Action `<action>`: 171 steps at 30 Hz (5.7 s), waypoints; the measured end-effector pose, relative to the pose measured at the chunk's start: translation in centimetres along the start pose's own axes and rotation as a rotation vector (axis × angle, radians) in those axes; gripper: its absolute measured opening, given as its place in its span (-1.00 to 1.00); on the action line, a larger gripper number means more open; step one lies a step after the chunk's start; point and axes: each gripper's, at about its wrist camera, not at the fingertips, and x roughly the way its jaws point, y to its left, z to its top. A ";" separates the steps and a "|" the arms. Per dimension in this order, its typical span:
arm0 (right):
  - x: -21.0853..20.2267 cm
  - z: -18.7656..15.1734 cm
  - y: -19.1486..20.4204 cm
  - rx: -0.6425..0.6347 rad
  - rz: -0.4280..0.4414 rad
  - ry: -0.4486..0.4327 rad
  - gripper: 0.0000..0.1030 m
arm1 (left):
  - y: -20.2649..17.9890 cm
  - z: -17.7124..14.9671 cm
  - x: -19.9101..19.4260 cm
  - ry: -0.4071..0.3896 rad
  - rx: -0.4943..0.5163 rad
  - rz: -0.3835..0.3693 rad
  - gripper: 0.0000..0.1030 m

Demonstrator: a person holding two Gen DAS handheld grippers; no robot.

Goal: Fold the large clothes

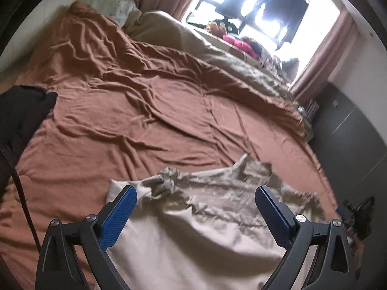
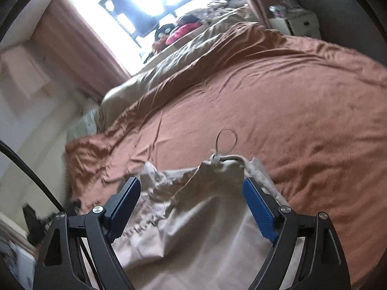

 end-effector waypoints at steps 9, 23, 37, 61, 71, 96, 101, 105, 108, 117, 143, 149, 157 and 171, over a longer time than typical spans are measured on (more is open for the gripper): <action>4.2 -0.7 5.5 -0.186 -0.051 0.206 0.66 | -3.1 -2.7 4.6 0.168 0.098 0.053 0.56; 15.2 -3.8 9.0 -0.464 -0.164 0.461 -0.14 | -6.1 -7.0 13.3 0.377 0.295 0.152 0.19; 12.1 -2.9 11.5 -0.477 -0.082 0.297 -1.00 | -6.9 -3.9 8.4 0.177 0.254 0.116 -0.99; 20.9 -4.4 9.0 -0.378 -0.160 0.353 -1.00 | -3.9 -3.9 16.9 0.255 0.196 0.148 -0.98; 16.9 -1.8 9.6 -0.339 -0.091 0.363 -0.98 | -3.8 -2.7 13.4 0.246 0.125 0.105 0.05; 2.3 -8.5 18.8 -0.397 -0.020 0.299 0.10 | 3.7 -9.6 -8.3 0.066 -0.101 0.102 0.27; 1.9 -10.5 19.4 -0.400 0.008 0.328 0.10 | 6.3 -12.0 -10.0 0.065 -0.174 0.119 0.27; 1.9 -12.0 19.6 -0.387 -0.011 0.352 0.09 | 8.2 -13.5 -11.3 0.035 -0.251 0.098 0.27; 1.7 -13.6 19.7 -0.374 -0.011 0.349 0.09 | 9.0 -14.8 -11.4 0.048 -0.282 0.088 0.27; 2.5 -19.1 19.7 -0.454 -0.105 0.345 -0.24 | 10.7 -19.1 -10.4 0.093 -0.382 0.041 0.27; 10.3 -19.4 18.2 -0.461 -0.201 0.417 -0.63 | 9.8 -19.4 -6.3 0.007 -0.505 -0.008 -0.12; 15.0 -16.2 18.1 -0.414 -0.222 0.430 -0.76 | 10.3 -19.7 -6.3 0.000 -0.553 -0.010 -0.15; 20.4 -13.0 18.1 -0.389 -0.223 0.417 -0.77 | 9.7 -19.9 -5.9 -0.018 -0.600 0.042 -0.15; 26.2 -9.2 16.4 -0.305 -0.159 0.381 -0.77 | 9.3 -20.1 -5.8 -0.058 -0.651 0.104 -0.34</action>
